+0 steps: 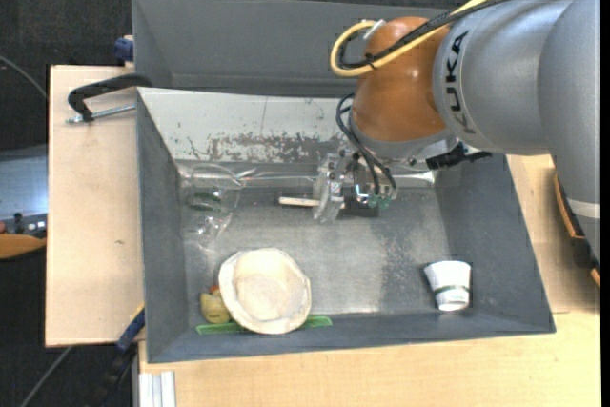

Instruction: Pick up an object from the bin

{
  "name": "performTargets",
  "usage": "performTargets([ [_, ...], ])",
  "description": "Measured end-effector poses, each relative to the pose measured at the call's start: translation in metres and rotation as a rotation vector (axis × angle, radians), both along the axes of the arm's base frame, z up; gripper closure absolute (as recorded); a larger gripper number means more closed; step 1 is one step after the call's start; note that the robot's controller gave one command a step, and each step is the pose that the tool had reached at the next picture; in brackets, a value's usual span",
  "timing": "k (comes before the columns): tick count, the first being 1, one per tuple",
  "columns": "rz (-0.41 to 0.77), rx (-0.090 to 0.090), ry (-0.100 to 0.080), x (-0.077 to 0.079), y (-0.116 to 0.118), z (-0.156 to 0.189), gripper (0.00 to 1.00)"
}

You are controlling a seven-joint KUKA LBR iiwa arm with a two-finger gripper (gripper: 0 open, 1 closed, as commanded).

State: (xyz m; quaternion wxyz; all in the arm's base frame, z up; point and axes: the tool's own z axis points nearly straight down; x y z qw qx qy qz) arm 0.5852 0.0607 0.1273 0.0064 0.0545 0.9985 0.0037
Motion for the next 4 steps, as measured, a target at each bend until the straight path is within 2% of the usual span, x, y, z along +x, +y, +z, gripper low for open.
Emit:
performTargets([
  [1,0.017,0.001,0.0,0.006,-0.002,-0.013,1.0],
  [2,0.001,0.001,0.0,0.003,0.003,-0.015,1.0],
  [3,0.009,0.002,-0.006,0.014,0.007,-0.029,1.0],
  [4,0.014,0.002,-0.003,0.008,-0.004,-0.003,1.0],
])
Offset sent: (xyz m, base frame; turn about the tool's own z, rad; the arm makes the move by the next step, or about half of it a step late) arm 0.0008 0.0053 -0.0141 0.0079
